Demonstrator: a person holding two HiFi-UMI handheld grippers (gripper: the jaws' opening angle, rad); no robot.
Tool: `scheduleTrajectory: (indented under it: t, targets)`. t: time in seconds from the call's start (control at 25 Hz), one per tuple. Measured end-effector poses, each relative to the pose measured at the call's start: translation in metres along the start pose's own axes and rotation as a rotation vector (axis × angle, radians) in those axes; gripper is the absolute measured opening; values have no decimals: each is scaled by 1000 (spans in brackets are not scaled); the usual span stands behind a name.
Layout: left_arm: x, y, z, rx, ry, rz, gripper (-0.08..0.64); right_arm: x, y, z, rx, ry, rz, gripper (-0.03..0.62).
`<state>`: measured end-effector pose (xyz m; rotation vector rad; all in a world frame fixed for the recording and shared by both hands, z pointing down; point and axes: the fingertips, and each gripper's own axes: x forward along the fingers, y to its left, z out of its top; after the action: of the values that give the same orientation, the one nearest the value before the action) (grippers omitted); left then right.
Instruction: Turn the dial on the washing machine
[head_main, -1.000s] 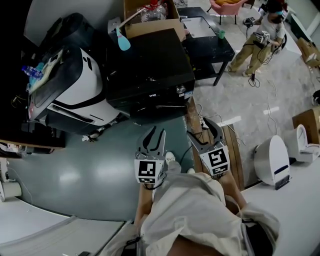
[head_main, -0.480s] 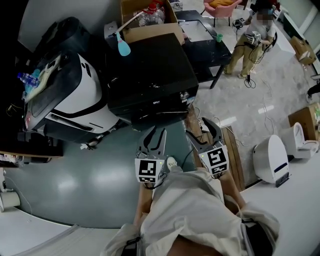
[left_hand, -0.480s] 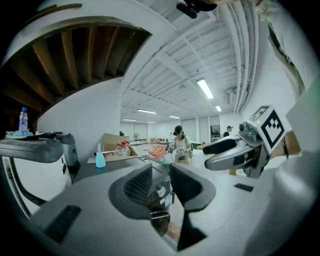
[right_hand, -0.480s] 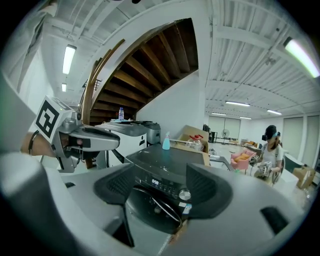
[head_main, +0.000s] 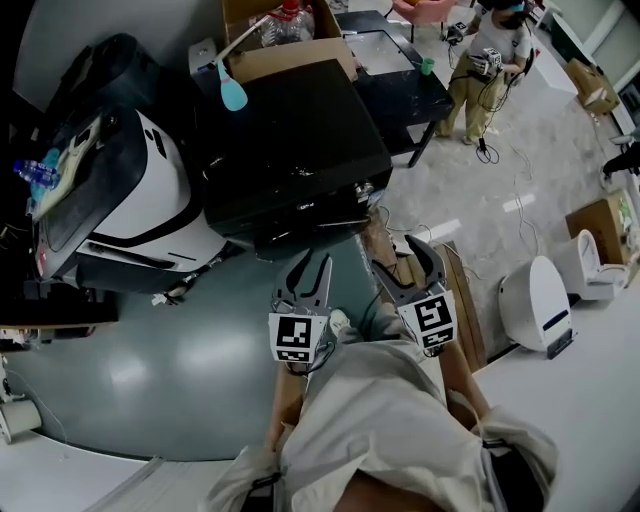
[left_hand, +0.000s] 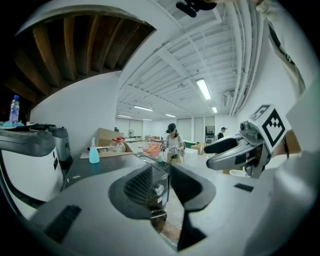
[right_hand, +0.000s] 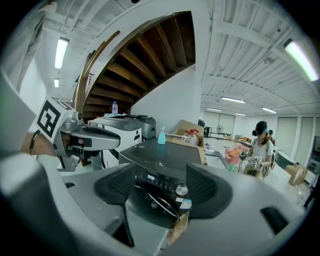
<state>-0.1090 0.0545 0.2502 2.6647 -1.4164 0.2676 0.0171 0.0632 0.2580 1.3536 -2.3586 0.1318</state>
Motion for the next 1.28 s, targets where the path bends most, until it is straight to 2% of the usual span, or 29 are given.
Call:
scheduleTrajectory:
  t: [0.36, 0.88, 1.28]
  targets:
    - [30, -1, -10, -8, 33, -29, 120, 11, -21, -15, 21, 44, -14, 318]
    - [76, 6, -31, -29, 103, 32, 120, 59, -51, -35, 20, 83, 86, 318]
    - [104, 6, -55, -51, 156, 48, 120, 88, -63, -63, 12, 134, 122, 318]
